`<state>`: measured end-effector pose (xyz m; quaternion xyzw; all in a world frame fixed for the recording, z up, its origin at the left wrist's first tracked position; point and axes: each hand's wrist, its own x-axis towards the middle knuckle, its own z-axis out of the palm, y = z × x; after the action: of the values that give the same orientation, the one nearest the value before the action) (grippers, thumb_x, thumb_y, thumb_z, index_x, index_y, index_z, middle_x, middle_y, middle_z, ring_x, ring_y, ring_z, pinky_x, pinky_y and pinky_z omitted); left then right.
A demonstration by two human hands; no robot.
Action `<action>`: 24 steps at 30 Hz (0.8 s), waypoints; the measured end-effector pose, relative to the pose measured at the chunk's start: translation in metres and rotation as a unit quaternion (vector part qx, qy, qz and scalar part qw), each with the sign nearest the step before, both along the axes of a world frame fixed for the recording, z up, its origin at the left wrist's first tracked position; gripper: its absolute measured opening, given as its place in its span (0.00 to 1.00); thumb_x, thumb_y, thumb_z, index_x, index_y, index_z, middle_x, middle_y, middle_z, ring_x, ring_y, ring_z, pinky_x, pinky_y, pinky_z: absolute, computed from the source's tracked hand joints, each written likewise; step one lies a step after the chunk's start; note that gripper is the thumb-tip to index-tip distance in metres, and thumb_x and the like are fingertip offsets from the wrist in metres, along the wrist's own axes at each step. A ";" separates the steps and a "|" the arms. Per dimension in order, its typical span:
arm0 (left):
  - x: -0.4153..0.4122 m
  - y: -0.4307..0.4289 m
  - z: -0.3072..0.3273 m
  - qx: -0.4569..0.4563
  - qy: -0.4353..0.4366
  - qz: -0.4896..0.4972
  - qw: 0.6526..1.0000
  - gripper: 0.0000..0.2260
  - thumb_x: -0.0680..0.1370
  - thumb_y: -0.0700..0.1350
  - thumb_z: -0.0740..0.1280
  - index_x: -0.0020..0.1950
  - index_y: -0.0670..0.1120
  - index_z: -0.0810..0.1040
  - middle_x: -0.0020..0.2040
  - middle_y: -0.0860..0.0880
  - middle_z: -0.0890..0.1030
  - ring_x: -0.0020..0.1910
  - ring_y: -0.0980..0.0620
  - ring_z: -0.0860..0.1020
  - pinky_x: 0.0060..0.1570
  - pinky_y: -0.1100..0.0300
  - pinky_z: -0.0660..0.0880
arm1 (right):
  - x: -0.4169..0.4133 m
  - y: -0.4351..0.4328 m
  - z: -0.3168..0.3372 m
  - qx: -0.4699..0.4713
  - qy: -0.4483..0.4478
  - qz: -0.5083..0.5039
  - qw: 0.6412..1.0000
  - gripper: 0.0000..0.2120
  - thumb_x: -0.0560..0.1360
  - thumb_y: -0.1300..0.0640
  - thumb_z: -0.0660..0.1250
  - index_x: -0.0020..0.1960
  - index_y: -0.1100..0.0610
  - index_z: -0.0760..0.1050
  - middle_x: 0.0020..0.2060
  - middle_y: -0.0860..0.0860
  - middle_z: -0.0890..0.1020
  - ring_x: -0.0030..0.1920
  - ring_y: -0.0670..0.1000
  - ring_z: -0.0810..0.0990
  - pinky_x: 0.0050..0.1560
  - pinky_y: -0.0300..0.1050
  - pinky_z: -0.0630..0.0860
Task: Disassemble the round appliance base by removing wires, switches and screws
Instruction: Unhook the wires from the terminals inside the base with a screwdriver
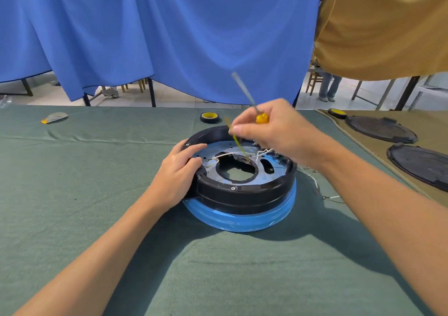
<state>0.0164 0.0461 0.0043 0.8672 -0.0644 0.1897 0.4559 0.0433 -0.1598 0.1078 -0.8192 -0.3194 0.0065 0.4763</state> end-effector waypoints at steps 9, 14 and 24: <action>-0.006 -0.018 0.022 0.180 -0.048 0.023 0.982 0.16 0.80 0.44 0.61 0.67 0.50 0.75 0.73 0.51 0.67 0.72 0.51 0.64 0.72 0.49 0.58 | 0.013 -0.085 0.001 0.053 0.128 -0.178 0.974 0.11 0.73 0.64 0.70 0.34 0.60 0.72 0.20 0.47 0.59 0.21 0.47 0.56 0.23 0.37 0.56; -0.012 -0.033 0.032 0.263 -0.071 0.004 0.962 0.15 0.81 0.45 0.58 0.67 0.50 0.76 0.69 0.53 0.74 0.68 0.53 0.69 0.72 0.51 0.58 | 0.016 -0.131 -0.033 -0.066 0.167 -0.282 0.943 0.12 0.69 0.65 0.71 0.32 0.60 0.69 0.21 0.50 0.60 0.22 0.49 0.56 0.25 0.39 0.54; -0.018 -0.041 0.024 0.265 -0.053 0.002 0.963 0.22 0.76 0.51 0.51 0.65 0.52 0.77 0.63 0.54 0.78 0.64 0.53 0.72 0.62 0.54 0.65 | 0.001 -0.176 -0.079 -0.205 0.177 -0.402 0.874 0.16 0.64 0.61 0.72 0.28 0.56 0.64 0.16 0.49 0.62 0.18 0.50 0.58 0.27 0.36 0.53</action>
<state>-0.0015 0.0050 0.0282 0.9457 -0.1347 0.2122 0.2059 0.0447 -0.3354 0.0284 -0.9414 0.1361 0.0247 0.3075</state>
